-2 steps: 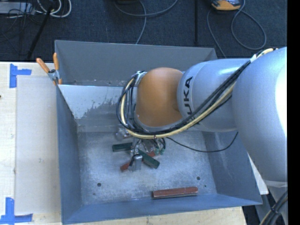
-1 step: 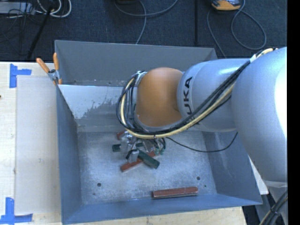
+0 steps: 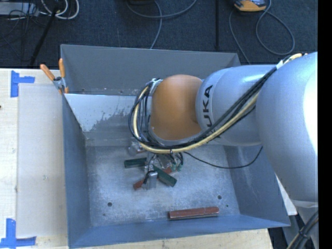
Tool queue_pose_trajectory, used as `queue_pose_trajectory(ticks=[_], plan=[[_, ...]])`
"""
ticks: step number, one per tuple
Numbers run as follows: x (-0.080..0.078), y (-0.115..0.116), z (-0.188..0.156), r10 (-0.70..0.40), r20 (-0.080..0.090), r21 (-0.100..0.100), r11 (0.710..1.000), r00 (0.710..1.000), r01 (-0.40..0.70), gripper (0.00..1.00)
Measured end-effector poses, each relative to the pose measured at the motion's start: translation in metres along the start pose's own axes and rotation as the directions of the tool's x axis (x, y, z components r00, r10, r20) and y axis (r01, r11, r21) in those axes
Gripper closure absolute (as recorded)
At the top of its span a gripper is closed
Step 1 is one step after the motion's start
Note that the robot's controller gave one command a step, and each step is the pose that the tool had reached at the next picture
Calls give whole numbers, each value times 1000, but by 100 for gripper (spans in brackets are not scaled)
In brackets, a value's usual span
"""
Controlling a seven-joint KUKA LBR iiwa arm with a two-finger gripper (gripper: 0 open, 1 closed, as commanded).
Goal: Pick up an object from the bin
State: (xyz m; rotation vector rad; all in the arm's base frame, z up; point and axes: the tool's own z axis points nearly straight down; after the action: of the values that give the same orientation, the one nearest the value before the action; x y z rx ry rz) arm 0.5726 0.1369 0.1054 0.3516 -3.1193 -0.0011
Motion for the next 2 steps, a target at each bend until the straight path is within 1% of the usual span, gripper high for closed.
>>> queue_pose_trajectory(ticks=[1,2], plan=[[29,6,35,-314,2,1,949,949,314,0],[4,-94,34,-477,7,6,879,879,477,0]])
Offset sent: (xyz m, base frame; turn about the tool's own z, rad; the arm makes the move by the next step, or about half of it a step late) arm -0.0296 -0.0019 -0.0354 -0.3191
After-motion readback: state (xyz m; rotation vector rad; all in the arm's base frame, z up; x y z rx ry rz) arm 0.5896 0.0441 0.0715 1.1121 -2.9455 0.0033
